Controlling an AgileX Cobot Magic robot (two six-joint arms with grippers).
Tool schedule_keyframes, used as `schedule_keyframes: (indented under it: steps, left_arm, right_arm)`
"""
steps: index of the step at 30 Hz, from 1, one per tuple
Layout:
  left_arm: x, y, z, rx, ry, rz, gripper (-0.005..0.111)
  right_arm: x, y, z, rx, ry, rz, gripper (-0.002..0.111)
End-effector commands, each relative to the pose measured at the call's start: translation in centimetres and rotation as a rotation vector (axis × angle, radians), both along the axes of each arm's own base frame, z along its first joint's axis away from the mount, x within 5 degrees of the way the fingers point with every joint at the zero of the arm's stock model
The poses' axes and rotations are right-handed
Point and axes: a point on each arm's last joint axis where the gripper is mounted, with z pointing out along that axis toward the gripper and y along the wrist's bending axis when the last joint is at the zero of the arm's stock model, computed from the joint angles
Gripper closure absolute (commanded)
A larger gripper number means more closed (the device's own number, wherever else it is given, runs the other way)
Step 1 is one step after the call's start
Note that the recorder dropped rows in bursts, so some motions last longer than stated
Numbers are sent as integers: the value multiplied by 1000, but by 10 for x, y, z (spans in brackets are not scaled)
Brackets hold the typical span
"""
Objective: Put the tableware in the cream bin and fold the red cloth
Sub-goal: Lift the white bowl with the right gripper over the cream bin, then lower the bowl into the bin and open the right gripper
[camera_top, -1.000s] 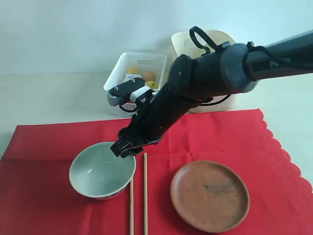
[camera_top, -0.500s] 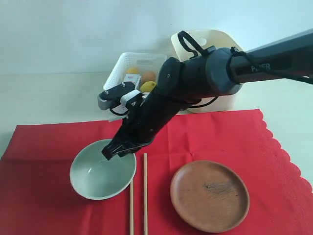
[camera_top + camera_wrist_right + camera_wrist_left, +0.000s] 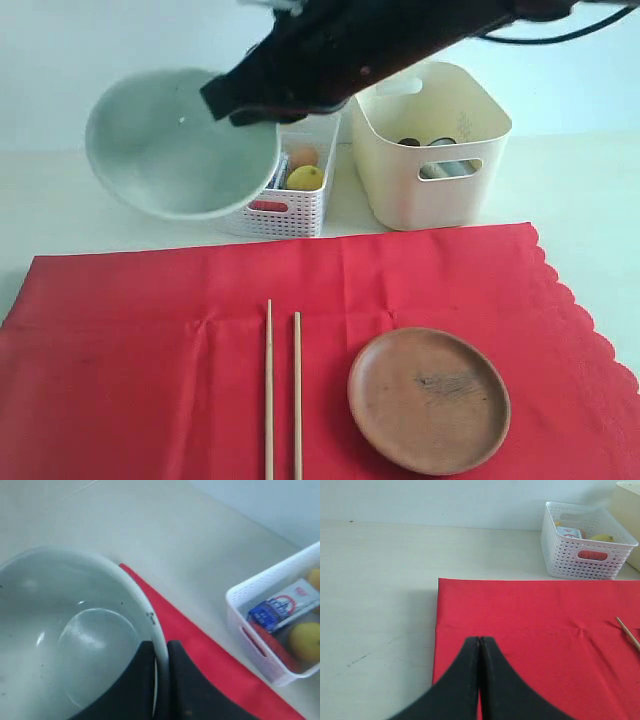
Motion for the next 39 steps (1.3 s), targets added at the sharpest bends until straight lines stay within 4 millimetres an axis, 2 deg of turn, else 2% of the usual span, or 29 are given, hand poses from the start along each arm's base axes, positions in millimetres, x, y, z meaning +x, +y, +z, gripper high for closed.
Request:
schedule_keyframes:
  steps: [1,3,11,16,20,28,30,32,33,34,37,39]
  left_arm:
    - [0,-1,3,-13,-19,-8,107]
    - [0,-1,3,-13,-19,-8,107]
    - [0,-1,3,-13,-19,-8,107]
    - [0,-1,3,-13,-19,-8,107]
    - [0,-1,3,-13,-19,-8,107]
    - [0,-1,3,-13,-19,-8,107]
    - [0,-1,3,-13,-19,-8,107]
    - [0,-1,3,-13,-19,-8,107]
    - [0,-1,3,-13,-19,-8,107]
    - [0,-1,3,-13,-19,-8,107]
    - [0,-1,3,-13,-19,-8,107]
    - [0,-1,3,-13,-19,-8,107]
  right_arm:
    - [6,-31,26,51,-30,-114,108]
    - [14,-48,30,67,-28,-178,108]
    - [38,-89,29,72,-22,-316,108]
    - [57,-130,32,85,-62,-457,108]
    - [70,-146,28,92,-112,-536,108]
    - [135,-177,-8,50,-90,-642,108]
    - [151,-182,-22,41,-72,-657,108]
    - [170,-180,-47,24,-35,-659,108]
    - [174,-180,-55,19,-24,-659,108]
    - [182,-180,-70,-2,-2,-656,108]
    - [191,-181,-91,-68,5,-638,106]
    - [193,-181,-100,-78,21,-637,96]
